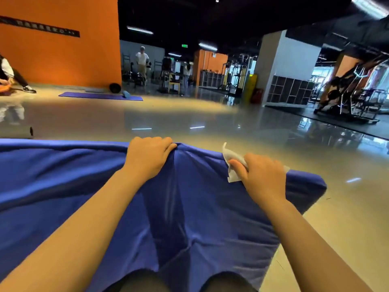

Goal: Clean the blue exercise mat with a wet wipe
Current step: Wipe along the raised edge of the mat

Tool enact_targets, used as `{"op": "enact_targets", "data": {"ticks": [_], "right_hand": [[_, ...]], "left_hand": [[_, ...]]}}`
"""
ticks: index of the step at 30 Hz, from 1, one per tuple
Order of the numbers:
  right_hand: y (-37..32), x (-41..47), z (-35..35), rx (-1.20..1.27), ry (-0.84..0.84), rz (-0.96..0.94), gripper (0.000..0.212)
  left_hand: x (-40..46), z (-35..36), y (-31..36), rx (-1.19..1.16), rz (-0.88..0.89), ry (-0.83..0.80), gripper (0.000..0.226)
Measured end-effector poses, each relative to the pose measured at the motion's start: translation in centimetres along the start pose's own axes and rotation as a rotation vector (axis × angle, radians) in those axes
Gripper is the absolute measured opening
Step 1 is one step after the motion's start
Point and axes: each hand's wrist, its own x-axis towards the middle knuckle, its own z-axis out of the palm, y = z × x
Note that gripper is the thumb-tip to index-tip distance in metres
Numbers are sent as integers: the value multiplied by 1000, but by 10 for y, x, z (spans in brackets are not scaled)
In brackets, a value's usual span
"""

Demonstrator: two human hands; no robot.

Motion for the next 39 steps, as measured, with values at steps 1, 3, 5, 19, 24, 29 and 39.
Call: {"op": "enact_targets", "data": {"ticks": [1, 3, 5, 19, 24, 29, 39], "right_hand": [[7, -2, 11, 18, 6, 1, 56], [10, -3, 26, 17, -2, -8, 55], [6, 0, 39, 4, 4, -7, 52], [-49, -2, 38, 110, 209, -155, 47], [43, -26, 15, 58, 53, 44, 63], [29, -25, 10, 101, 18, -22, 46], [-40, -28, 13, 128, 100, -331, 39]], "left_hand": [[1, 12, 5, -17, -4, 16, 49], [2, 27, 5, -40, -30, 66, 49], [-1, 38, 4, -79, -59, 100, 54], [-40, 19, 16, -140, -108, 221, 52], [-51, 15, 20, -132, -3, 277, 51], [-58, 2, 34, -78, 81, 280, 50], [-70, -6, 32, -72, 127, 225, 55]]}}
